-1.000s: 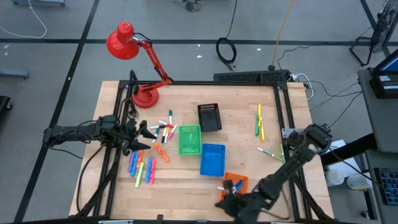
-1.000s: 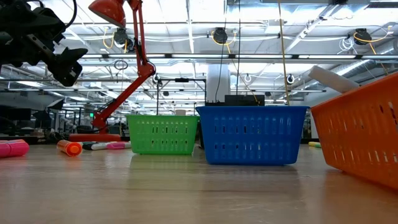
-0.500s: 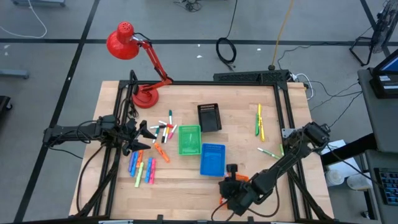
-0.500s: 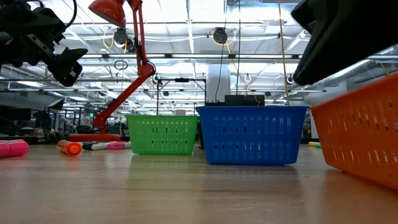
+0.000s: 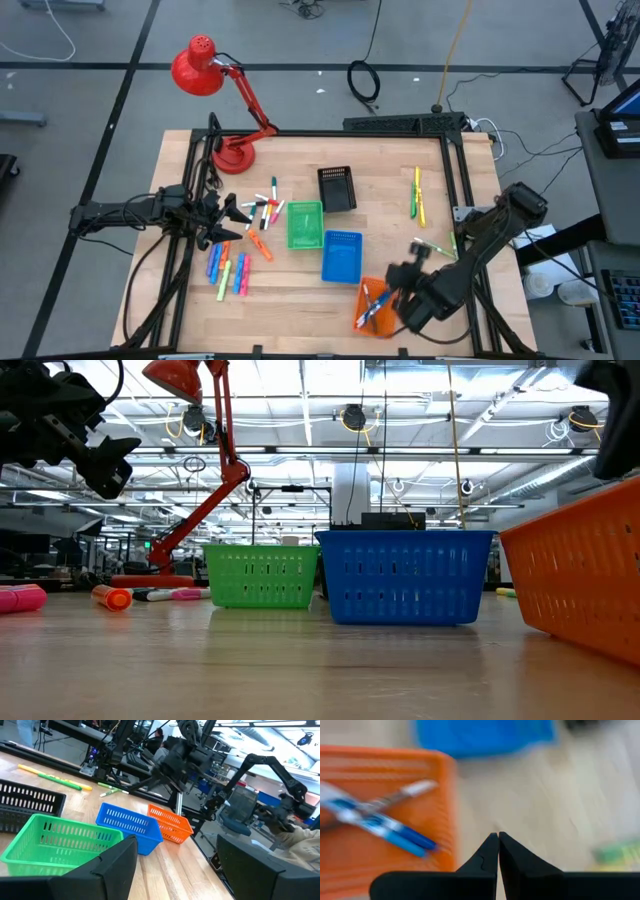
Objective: Pick & Place Markers
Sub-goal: Put the right green marker pen into the orange basket
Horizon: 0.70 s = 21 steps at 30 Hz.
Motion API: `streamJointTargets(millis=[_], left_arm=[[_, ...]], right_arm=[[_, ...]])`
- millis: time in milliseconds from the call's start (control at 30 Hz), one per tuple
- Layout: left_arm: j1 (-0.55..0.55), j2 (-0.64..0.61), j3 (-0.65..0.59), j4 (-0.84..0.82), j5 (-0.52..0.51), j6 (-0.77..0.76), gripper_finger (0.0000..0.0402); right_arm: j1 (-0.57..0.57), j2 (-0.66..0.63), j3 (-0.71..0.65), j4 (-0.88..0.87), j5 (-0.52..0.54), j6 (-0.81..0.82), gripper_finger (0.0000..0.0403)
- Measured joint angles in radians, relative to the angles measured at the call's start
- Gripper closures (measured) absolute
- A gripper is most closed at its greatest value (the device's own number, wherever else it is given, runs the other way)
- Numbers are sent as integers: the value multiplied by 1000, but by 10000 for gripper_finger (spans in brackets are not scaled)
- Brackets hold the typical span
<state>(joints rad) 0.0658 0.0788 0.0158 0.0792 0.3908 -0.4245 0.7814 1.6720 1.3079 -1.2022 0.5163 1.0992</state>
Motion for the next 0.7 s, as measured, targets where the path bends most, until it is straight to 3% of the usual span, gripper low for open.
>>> streamJointTargets(millis=[133, 300, 500, 700], left_arm=[[0, 0, 0, 0, 0, 0, 128], [0, 0, 0, 0, 0, 0, 128], [0, 0, 0, 0, 0, 0, 128], [0, 0, 0, 0, 0, 0, 128]], right_arm=[[-1, -37, -24, -196, -102, 192, 381], [-23, -128, -170, -262, -229, 430, 314], [-41, -270, -421, -174, -525, 623, 237], [-40, -345, -610, 71, -738, 731, 225]])
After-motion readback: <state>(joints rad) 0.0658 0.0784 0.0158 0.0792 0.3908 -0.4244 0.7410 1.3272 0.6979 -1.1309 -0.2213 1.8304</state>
